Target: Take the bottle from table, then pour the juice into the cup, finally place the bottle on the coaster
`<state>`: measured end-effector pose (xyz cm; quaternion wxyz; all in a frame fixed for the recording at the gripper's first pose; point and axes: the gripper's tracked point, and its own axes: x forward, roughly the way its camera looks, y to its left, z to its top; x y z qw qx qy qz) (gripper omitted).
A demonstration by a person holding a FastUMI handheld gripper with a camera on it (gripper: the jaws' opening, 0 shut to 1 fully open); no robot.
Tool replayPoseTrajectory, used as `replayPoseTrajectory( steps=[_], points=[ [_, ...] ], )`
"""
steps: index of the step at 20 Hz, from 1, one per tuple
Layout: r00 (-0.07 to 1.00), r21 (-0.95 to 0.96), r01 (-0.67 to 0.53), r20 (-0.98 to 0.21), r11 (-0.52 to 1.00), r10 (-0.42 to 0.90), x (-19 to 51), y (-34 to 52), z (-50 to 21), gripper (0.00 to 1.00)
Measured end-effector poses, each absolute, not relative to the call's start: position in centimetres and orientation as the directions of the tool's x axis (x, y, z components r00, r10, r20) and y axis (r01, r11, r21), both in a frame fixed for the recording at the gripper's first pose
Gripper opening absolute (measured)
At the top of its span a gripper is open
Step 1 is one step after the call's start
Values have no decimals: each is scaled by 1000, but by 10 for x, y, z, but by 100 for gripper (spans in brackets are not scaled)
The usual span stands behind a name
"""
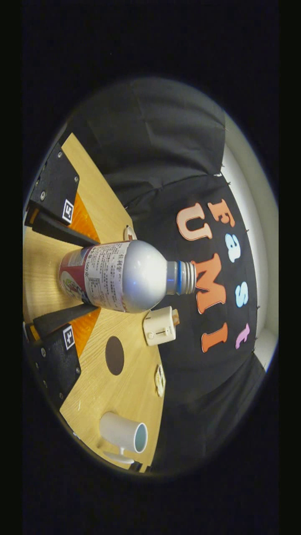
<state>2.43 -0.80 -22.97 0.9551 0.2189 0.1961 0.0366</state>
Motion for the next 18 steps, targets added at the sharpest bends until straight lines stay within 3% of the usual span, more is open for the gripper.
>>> replayPoseTrajectory(
  steps=[10,18],
  points=[
    [932,730,137,-325,670,163,39,-36,-213,74],
    [948,855,229,-304,465,91,60,-81,-205,73]
  ],
)
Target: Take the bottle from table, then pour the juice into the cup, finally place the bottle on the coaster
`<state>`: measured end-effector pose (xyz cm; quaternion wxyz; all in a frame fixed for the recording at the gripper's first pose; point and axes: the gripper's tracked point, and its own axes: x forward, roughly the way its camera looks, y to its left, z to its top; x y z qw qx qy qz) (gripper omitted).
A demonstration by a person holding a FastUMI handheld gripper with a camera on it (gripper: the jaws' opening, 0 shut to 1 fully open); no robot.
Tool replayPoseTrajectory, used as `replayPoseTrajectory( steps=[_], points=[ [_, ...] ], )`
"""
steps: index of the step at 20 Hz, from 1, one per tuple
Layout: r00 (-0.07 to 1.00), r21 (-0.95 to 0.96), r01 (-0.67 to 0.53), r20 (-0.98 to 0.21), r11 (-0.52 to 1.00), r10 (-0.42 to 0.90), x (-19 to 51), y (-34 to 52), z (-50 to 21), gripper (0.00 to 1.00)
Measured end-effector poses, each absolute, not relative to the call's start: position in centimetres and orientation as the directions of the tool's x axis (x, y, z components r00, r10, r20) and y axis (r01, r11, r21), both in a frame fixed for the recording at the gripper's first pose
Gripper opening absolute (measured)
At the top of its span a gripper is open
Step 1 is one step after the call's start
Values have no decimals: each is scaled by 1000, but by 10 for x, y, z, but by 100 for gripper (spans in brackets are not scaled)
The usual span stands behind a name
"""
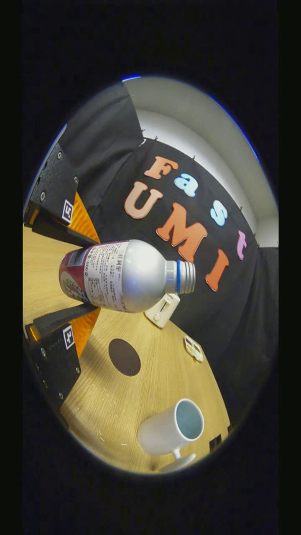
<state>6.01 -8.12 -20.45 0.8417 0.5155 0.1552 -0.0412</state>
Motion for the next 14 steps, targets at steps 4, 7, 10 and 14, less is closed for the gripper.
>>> replayPoseTrajectory(
  steps=[4,7,10,14],
  points=[
    [954,901,264,-297,344,46,66,-103,-202,73],
    [955,926,280,-295,251,22,68,-114,-204,73],
    [948,933,308,-317,188,20,67,-119,-210,73],
    [944,942,328,-329,68,9,68,-126,-215,73]
  ],
)
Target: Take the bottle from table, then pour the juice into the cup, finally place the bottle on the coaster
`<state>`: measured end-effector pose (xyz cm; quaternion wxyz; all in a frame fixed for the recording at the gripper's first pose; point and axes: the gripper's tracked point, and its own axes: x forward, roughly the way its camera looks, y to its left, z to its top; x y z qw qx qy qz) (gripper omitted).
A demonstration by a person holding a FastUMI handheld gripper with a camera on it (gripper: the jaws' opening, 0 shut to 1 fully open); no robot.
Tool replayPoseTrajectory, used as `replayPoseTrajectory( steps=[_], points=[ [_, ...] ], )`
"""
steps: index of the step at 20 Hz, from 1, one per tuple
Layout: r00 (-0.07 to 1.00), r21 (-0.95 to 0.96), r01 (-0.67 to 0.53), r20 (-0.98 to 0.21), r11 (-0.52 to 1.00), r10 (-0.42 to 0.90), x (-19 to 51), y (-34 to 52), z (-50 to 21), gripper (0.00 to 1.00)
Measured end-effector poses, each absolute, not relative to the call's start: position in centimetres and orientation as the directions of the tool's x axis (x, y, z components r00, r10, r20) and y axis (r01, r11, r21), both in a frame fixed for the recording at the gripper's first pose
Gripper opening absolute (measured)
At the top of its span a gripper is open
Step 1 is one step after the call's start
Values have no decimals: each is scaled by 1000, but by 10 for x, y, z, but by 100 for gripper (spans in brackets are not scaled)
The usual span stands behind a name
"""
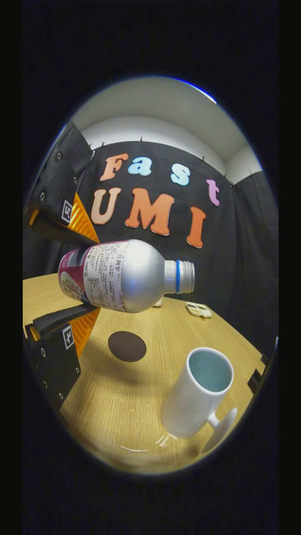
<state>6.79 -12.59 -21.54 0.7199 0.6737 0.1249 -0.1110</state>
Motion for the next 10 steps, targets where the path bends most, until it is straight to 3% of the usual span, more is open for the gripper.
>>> replayPoseTrajectory(
  steps=[10],
  points=[
    [942,932,328,-335,-153,-18,70,-143,-217,73]
  ],
)
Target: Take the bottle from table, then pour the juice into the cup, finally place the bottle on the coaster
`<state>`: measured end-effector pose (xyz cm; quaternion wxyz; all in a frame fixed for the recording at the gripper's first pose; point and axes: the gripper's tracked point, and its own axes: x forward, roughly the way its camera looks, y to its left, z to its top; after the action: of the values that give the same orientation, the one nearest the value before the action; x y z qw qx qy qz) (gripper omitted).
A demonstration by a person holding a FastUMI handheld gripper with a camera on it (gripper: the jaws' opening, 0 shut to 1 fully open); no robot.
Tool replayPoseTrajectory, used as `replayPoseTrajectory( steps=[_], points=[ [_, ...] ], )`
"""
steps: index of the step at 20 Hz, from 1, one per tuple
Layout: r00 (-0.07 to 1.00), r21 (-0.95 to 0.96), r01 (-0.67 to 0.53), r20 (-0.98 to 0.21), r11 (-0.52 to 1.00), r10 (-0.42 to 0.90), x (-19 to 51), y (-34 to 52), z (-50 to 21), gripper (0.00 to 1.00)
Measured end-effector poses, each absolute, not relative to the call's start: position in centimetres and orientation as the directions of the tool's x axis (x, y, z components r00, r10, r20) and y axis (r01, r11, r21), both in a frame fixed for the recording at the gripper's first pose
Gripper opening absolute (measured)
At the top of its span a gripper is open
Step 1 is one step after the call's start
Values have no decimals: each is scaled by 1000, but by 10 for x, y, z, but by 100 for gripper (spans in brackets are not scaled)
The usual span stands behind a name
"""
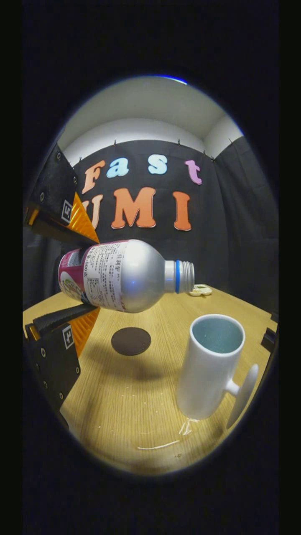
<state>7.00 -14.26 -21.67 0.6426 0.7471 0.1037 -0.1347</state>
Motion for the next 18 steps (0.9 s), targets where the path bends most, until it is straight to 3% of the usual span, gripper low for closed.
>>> replayPoseTrajectory(
  steps=[18],
  points=[
    [957,893,241,-284,-380,-61,76,-160,-200,73]
  ],
)
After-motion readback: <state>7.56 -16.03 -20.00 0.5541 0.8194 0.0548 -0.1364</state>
